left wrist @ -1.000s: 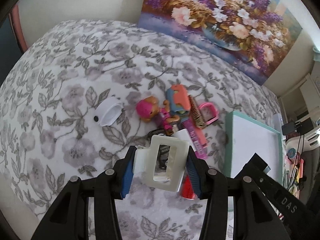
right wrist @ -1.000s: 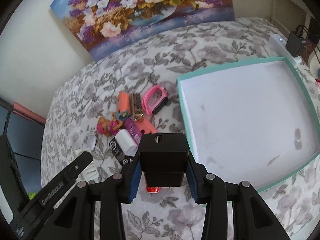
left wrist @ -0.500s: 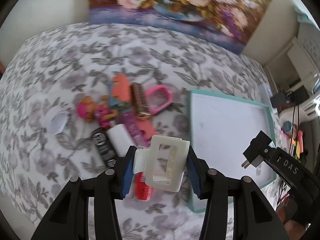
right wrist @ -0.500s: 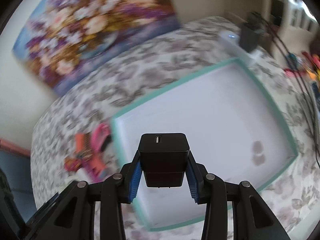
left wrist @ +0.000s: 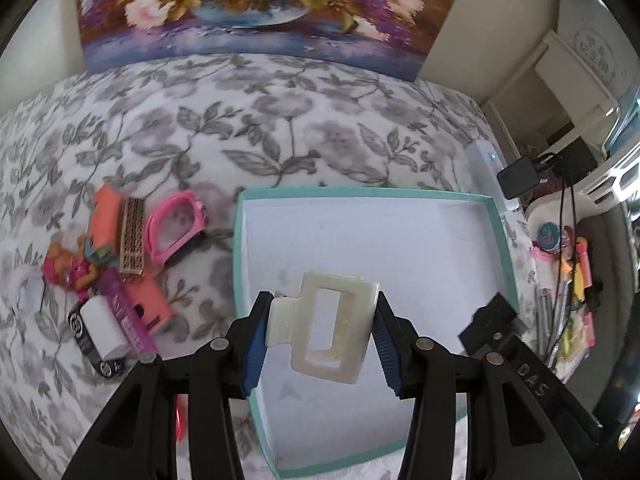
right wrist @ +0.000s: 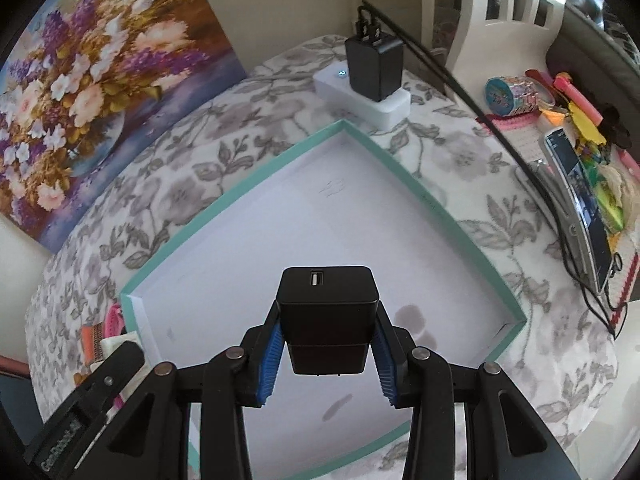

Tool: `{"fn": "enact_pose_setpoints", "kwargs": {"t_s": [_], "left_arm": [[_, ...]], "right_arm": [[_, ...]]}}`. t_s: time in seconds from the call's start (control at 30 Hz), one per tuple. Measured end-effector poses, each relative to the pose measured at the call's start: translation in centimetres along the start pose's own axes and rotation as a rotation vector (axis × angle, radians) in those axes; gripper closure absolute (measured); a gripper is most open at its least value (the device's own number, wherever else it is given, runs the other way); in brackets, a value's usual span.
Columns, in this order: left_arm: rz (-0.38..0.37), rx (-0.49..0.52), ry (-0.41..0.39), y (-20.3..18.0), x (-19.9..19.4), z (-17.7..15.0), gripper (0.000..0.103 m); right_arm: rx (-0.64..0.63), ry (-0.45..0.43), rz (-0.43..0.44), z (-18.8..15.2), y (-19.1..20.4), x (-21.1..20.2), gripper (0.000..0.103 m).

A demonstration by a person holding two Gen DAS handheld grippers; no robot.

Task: Organize rigid objects
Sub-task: 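Carry the charger and white clip over the teal-rimmed tray with both tools, then open both tools to drop the charger and clip into the tray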

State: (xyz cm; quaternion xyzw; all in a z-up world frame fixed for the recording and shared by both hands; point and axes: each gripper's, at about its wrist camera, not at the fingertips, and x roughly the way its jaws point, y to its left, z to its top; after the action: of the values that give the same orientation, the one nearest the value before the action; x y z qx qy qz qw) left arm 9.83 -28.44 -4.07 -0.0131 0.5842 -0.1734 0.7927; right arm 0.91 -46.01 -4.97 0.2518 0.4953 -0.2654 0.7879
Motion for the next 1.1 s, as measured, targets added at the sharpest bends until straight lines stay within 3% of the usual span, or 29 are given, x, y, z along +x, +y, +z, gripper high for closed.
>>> {"fn": "enact_pose_setpoints", "kwargs": {"t_s": [0.23, 0.4, 0.7, 0.93, 1.1], "left_arm": [[0.011, 0.004, -0.023, 0.3, 1.3, -0.2, 0.053], [0.013, 0.033, -0.053, -0.1, 1.1, -0.3, 0.053], [0.028, 0.041, -0.021, 0.0, 2.3, -0.9, 0.053], [0.025, 0.033, -0.027, 0.2, 1.6, -0.9, 0.044], [0.042, 0.000, -0.034, 1.1, 0.8, -0.8, 0.043]], "right_arm": [[0.016, -0.031, 0.000, 0.3, -0.3, 0.3, 0.060], [0.015, -0.002, -0.013, 0.1, -0.4, 1.1, 0.060], [-0.001, 0.033, -0.025, -0.3, -0.3, 1.8, 0.060], [-0.005, 0.026, -0.030, -0.2, -0.3, 0.9, 0.059], [-0.024, 0.005, -0.019, -0.1, 0.1, -0.4, 0.049]]}}
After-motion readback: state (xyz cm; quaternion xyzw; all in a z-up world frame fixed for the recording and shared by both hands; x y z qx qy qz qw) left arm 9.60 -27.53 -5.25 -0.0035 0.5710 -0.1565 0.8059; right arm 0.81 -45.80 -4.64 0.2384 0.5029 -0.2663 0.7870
